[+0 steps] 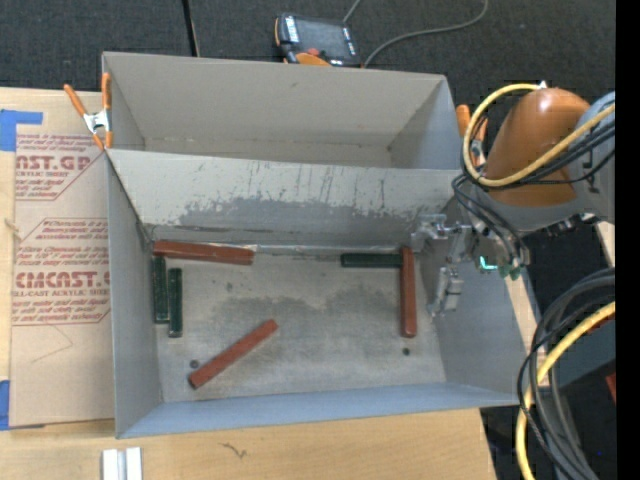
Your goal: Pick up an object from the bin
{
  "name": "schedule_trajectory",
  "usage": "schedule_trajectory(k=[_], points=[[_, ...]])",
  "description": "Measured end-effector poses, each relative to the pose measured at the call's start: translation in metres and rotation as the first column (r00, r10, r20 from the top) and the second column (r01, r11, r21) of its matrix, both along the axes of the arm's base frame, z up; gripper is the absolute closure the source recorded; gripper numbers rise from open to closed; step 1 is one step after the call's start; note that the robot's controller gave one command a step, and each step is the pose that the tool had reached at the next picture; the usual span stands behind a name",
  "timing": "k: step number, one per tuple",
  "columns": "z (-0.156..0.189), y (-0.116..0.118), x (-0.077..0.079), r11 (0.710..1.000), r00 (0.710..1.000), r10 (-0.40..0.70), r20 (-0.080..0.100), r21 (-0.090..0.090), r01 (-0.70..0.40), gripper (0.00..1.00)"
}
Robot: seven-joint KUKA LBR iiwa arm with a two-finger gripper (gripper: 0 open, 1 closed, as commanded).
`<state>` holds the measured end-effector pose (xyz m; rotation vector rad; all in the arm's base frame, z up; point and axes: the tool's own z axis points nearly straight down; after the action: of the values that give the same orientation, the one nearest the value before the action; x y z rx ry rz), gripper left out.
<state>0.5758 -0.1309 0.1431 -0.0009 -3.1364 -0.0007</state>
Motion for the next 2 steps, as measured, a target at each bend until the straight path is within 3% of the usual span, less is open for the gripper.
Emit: schedule_trajectory(k=[1, 2], points=[[-0.0713, 0.0086, 0.0018, 0.87, 0.87, 0.493, 0.004, 0.002, -0.493, 0.0], [-0.069, 0.0097, 0.0031, 0.87, 0.87, 0.493, 0.009, 0.001, -0.493, 1.0]])
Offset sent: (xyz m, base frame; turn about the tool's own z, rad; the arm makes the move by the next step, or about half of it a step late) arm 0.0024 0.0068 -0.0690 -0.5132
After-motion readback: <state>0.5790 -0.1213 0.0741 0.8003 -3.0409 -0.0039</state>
